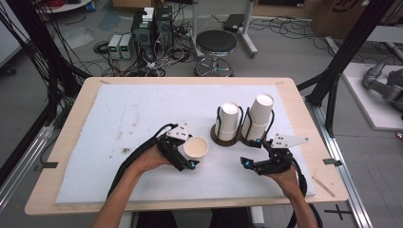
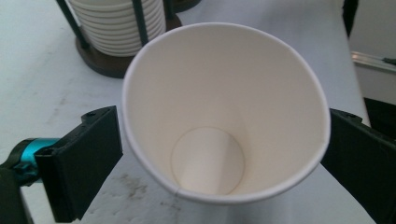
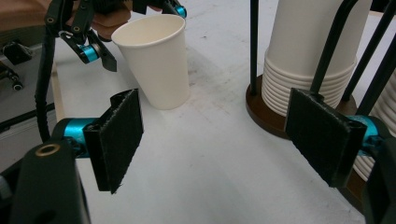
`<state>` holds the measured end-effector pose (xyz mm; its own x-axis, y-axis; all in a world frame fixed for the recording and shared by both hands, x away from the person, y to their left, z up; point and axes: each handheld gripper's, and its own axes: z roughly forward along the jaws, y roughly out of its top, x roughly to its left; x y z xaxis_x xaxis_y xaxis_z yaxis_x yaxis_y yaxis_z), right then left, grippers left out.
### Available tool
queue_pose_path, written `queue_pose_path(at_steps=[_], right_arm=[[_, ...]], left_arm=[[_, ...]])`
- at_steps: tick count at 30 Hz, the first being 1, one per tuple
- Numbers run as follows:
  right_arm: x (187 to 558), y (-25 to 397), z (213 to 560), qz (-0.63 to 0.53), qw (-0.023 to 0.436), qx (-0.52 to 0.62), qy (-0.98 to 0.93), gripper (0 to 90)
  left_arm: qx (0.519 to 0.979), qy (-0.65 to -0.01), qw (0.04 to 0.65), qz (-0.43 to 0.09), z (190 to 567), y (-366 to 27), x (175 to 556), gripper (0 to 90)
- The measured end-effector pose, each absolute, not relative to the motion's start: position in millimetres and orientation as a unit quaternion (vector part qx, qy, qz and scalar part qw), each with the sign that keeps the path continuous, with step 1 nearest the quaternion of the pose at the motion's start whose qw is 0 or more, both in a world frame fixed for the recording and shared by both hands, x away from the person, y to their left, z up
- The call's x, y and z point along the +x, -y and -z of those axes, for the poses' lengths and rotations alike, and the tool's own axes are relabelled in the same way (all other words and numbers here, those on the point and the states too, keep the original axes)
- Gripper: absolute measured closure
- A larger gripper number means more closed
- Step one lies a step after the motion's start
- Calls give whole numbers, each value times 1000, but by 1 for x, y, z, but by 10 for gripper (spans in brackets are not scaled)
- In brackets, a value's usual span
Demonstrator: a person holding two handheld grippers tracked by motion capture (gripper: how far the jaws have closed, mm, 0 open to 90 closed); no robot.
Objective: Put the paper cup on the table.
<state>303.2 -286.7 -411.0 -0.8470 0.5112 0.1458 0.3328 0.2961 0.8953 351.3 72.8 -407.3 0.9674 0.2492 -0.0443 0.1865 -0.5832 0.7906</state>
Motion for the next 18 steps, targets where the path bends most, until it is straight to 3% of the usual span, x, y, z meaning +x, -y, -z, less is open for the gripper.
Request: queue_pose_path(at_steps=[18], right_arm=[[303, 289, 411, -531, 84, 267, -800, 201]], left_arm=[[867, -133, 474, -72, 381, -99, 339, 17]])
